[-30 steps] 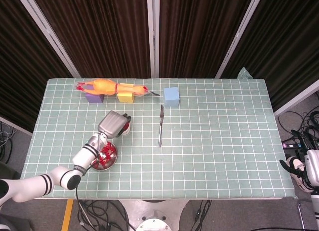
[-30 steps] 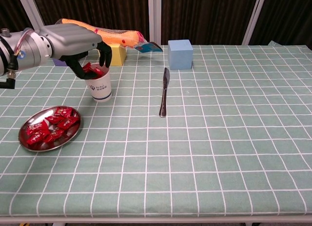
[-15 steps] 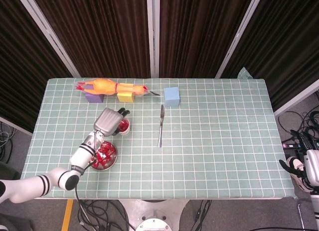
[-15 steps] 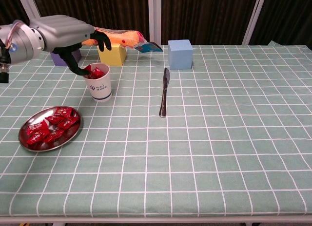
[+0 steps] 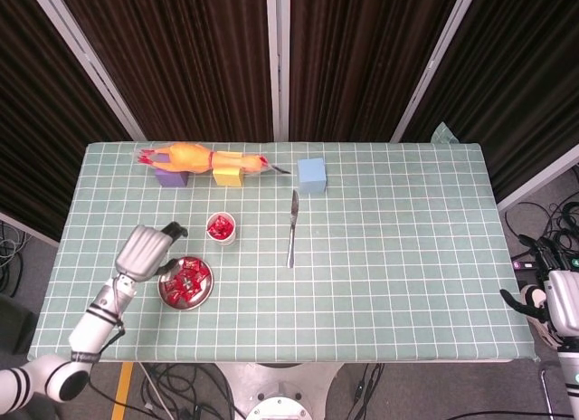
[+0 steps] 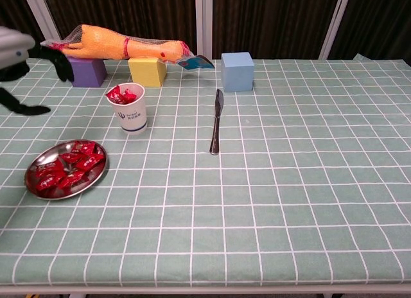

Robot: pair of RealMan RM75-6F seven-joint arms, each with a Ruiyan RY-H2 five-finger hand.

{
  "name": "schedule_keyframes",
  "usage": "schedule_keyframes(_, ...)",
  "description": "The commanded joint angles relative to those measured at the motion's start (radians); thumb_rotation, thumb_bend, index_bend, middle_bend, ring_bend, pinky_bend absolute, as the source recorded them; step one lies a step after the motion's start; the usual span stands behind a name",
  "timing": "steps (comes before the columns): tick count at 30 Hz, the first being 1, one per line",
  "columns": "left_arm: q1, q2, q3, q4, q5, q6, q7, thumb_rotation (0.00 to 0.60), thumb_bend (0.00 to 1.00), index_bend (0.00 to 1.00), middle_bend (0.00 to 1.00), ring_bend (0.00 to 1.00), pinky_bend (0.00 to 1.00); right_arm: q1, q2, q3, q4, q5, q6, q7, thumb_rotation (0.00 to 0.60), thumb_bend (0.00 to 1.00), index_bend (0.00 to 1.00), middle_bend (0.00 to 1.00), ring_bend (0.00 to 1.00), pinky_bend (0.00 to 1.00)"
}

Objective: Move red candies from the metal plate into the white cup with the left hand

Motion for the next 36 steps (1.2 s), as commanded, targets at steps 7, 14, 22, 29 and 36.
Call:
schedule_keyframes(7,0.041,-0.079,0.082,0.085,0.054,-0.059,0.065,0.6,0.27,0.41,0.44,0.92,1.0,-0.005,0.005,-0.003,-0.014,-0.007,0.012,-0.01,0.6,0.11,0.12,0.19,0.09,0.43)
schedule_keyframes(14,0.047,-0.12,0.08,0.125,0.014,-0.115,0.128,0.6,0.27,0.4,0.43,0.92,1.0,-0.007,0.006,-0.006,-0.019,-0.006,0.014,-0.014,0.6,0.11,0.12,0.19,0.09,0.43)
schedule_keyframes(22,0.053,-0.13,0.068,0.119,-0.025,-0.141,0.193,0.6,0.27,0.4,0.43,0.92,1.0,-0.006,0.009,-0.004,-0.02,-0.004,0.014,-0.015,0.6,0.11,0.12,0.19,0.09,0.43)
schedule_keyframes(29,0.048,-0.148,0.057,0.132,-0.037,-0.156,0.237,0.6,0.27,0.4,0.43,0.92,1.0,-0.008,0.007,-0.005,-0.016,-0.001,0.014,-0.01,0.6,0.11,0.12,0.19,0.09,0.43)
schedule_keyframes(36,0.047,-0.171,0.052,0.162,-0.038,-0.171,0.236,0.6,0.27,0.43,0.44,0.92,1.0,-0.006,0.007,-0.005,-0.015,-0.001,0.011,-0.008,0.6,0.11,0.12,0.19,0.09,0.43)
